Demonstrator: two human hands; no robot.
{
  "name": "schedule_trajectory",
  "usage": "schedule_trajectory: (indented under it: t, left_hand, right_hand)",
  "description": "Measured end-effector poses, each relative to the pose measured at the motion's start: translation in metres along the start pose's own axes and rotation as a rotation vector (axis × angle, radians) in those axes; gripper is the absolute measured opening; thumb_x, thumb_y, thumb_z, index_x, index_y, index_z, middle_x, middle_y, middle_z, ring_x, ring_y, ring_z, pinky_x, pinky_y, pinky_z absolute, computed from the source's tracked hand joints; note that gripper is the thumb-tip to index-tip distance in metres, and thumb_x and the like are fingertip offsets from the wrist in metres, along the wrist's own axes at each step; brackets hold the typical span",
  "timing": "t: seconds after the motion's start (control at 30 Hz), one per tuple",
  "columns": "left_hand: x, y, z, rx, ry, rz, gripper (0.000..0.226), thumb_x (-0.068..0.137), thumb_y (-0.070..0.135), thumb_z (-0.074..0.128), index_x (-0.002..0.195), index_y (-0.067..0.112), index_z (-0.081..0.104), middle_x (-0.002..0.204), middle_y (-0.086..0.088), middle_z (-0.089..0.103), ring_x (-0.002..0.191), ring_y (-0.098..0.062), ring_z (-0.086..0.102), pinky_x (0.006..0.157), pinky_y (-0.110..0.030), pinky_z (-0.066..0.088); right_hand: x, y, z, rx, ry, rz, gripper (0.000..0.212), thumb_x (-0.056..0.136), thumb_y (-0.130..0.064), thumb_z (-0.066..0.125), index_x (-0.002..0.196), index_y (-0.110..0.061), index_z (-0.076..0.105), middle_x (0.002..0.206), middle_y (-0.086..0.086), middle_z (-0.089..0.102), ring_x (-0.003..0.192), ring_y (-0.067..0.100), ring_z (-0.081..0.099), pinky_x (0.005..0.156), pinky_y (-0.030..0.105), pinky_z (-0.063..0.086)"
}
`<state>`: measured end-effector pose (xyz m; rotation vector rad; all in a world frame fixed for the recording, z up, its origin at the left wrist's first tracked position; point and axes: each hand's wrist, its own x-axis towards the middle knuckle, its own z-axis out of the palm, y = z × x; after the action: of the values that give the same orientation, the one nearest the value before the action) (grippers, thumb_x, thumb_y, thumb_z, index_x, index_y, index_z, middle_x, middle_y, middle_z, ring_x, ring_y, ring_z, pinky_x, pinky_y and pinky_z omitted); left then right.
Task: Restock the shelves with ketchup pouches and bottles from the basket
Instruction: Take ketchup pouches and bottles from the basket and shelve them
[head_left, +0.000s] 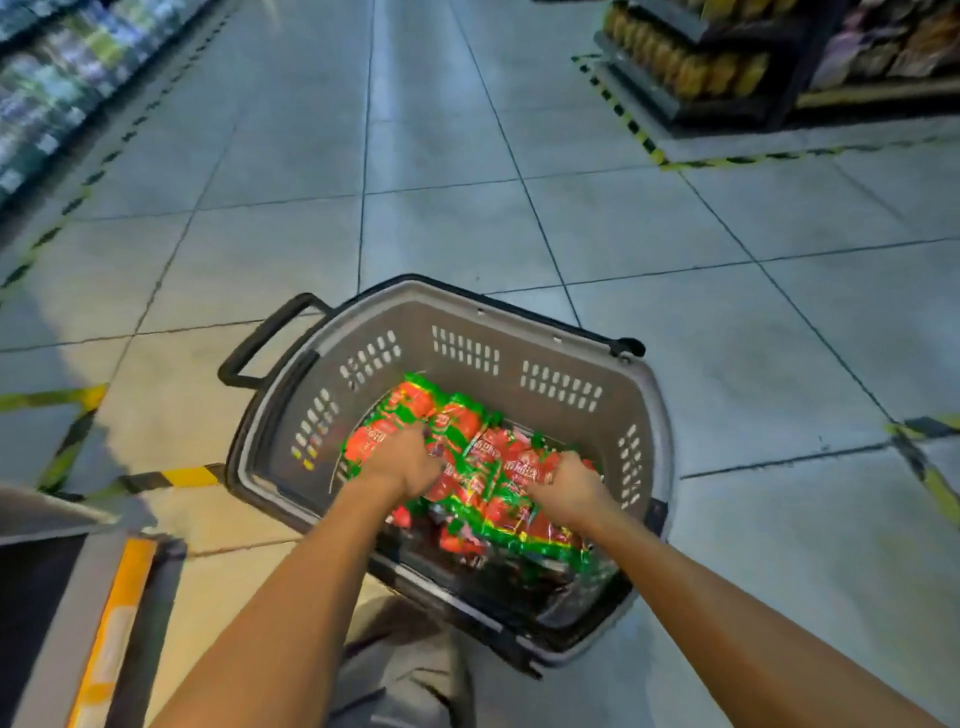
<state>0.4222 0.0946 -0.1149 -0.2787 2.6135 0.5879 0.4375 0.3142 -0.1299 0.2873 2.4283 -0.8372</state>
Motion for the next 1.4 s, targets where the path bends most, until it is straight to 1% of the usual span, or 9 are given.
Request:
schedule_trajectory:
  t: [0.13, 0.27, 0.37, 0.57, 0.8, 0.9, 1.07, 1.27, 1.4]
  left_hand:
    - [0.050, -0.003, 0.025, -0.047, -0.070, -0.027, 0.065, 0.095, 0.025, 0.060, 0.151, 0.009, 0.032, 0.147, -0.017, 0.050, 0.125, -0.034, 0.056, 0.105, -0.042, 0.046]
    - [0.087, -0.009, 0.048, -0.025, -0.125, -0.058, 0.068, 0.095, 0.026, 0.064, 0.151, 0.006, 0.029, 0.150, -0.018, 0.044, 0.136, -0.036, 0.045, 0.114, -0.047, 0.038]
    - [0.105, -0.014, 0.061, 0.031, -0.148, -0.080, 0.076, 0.096, 0.033, 0.062, 0.154, 0.005, 0.021, 0.154, -0.021, 0.037, 0.141, -0.039, 0.037, 0.117, -0.049, 0.033]
    - [0.123, -0.019, 0.065, 0.194, 0.006, -0.059, 0.061, 0.088, 0.031, 0.075, 0.132, -0.001, 0.048, 0.135, -0.020, 0.053, 0.126, -0.036, 0.050, 0.106, -0.043, 0.044]
    - [0.125, -0.007, 0.058, -0.096, -0.022, -0.108, 0.027, 0.084, 0.022, 0.079, 0.093, 0.005, 0.059, 0.103, -0.010, 0.068, 0.088, -0.025, 0.061, 0.075, -0.033, 0.050]
    - [0.117, -0.005, 0.040, -0.142, -0.001, -0.064, 0.026, 0.085, 0.017, 0.075, 0.099, 0.002, 0.059, 0.103, -0.012, 0.068, 0.091, -0.026, 0.062, 0.076, -0.035, 0.051]
    - [0.083, -0.030, -0.026, -0.415, 0.086, -0.102, 0.024, 0.073, 0.014, 0.085, 0.084, 0.013, 0.064, 0.085, -0.010, 0.072, 0.072, -0.021, 0.067, 0.070, -0.036, 0.056]
    - [0.027, -0.074, -0.109, -0.820, 0.184, -0.176, 0.026, 0.073, 0.005, 0.085, 0.096, 0.009, 0.072, 0.077, -0.009, 0.077, 0.060, -0.020, 0.073, 0.054, -0.028, 0.057]
    - [0.010, -0.094, -0.119, -0.930, 0.140, -0.198, 0.032, 0.073, 0.004, 0.083, 0.103, 0.005, 0.072, 0.087, -0.017, 0.077, 0.075, -0.033, 0.074, 0.074, -0.043, 0.059]
  right_hand:
    - [0.042, 0.008, 0.025, -0.003, -0.034, 0.057, 0.069, 0.093, -0.029, 0.070, 0.145, -0.004, 0.032, 0.109, 0.010, 0.063, 0.092, 0.023, 0.067, 0.067, 0.034, 0.054]
    - [0.070, 0.021, 0.041, -0.111, 0.038, 0.175, 0.083, 0.089, -0.037, 0.074, 0.149, -0.003, 0.028, 0.148, 0.021, 0.041, 0.135, 0.036, 0.044, 0.113, 0.045, 0.041]
    - [0.085, 0.023, 0.050, -0.043, 0.046, 0.298, 0.090, 0.087, -0.041, 0.075, 0.152, -0.003, 0.024, 0.158, 0.024, 0.025, 0.146, 0.041, 0.027, 0.120, 0.049, 0.029]
    - [0.105, 0.014, 0.065, -0.077, 0.178, 0.131, 0.068, 0.089, -0.035, 0.071, 0.145, -0.011, 0.040, 0.148, 0.016, 0.041, 0.139, 0.035, 0.035, 0.114, 0.049, 0.033]
    - [0.111, 0.007, 0.077, 0.027, 0.120, 0.071, 0.062, 0.088, -0.036, 0.073, 0.140, -0.013, 0.047, 0.142, 0.011, 0.050, 0.129, 0.033, 0.050, 0.108, 0.051, 0.043]
    - [0.109, -0.002, 0.077, 0.204, 0.102, 0.015, 0.046, 0.088, -0.025, 0.073, 0.128, -0.016, 0.052, 0.125, 0.005, 0.056, 0.109, 0.031, 0.063, 0.093, 0.048, 0.054]
    - [0.112, -0.033, 0.079, 0.426, 0.050, -0.116, 0.024, 0.092, -0.024, 0.072, 0.107, -0.024, 0.054, 0.106, -0.005, 0.063, 0.087, 0.003, 0.060, 0.064, 0.016, 0.045]
    - [0.139, -0.108, 0.111, 0.613, -0.031, -0.044, 0.045, 0.079, -0.031, 0.083, 0.105, -0.015, 0.049, 0.094, 0.009, 0.063, 0.075, 0.020, 0.058, 0.061, 0.032, 0.049]
    - [0.157, -0.138, 0.149, 0.699, -0.221, 0.070, 0.053, 0.080, -0.040, 0.082, 0.113, -0.008, 0.055, 0.105, 0.008, 0.065, 0.085, 0.024, 0.062, 0.074, 0.037, 0.055]
